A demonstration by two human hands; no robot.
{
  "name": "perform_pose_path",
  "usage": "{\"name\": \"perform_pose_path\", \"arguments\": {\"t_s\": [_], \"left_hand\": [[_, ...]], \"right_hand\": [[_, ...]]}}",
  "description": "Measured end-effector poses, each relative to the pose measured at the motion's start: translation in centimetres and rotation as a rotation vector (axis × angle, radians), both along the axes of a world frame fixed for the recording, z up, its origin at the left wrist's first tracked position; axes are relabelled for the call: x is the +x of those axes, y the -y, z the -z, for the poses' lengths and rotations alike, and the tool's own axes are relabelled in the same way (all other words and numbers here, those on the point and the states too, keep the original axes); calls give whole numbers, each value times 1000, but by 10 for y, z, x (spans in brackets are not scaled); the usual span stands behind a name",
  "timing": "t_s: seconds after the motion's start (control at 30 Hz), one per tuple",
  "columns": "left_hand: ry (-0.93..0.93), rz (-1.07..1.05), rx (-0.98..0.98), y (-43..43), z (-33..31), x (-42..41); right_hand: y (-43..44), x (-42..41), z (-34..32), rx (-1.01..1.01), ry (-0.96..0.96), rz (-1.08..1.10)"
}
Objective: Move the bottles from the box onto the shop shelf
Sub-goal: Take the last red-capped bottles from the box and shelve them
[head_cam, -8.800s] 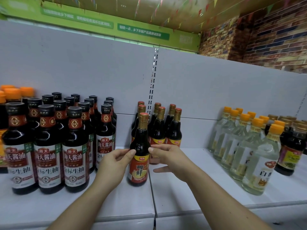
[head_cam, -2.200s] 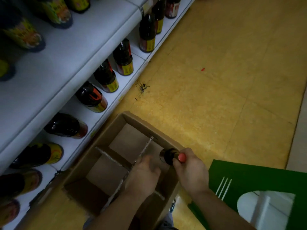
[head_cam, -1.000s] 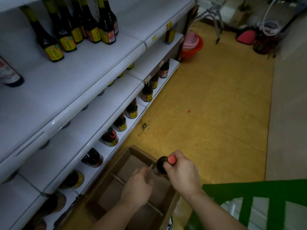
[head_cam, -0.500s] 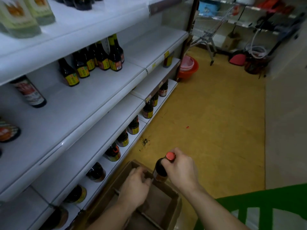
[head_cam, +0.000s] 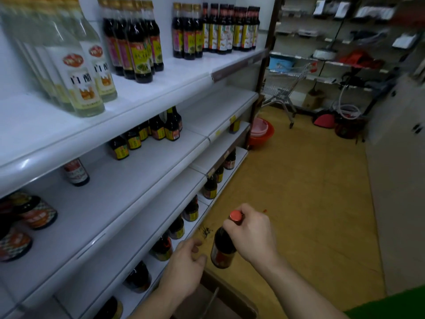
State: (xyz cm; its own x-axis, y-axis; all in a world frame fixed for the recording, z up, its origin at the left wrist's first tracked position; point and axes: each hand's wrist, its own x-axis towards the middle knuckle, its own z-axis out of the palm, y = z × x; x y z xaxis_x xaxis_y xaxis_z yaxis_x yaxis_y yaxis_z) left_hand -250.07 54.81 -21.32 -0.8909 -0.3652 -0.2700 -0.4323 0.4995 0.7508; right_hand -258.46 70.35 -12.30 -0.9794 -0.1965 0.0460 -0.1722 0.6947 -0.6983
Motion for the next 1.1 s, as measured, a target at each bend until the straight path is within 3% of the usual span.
{"name": "perform_pose_path", "arguments": {"t_s": [0.5, 1.1], "left_hand": [[-133, -122, -33, 35, -64, 6], [-281, -313, 24, 90, -120, 35]], "right_hand": [[37, -4, -92, -45, -145, -105], [95, -9, -198, -65, -152, -363]]}}
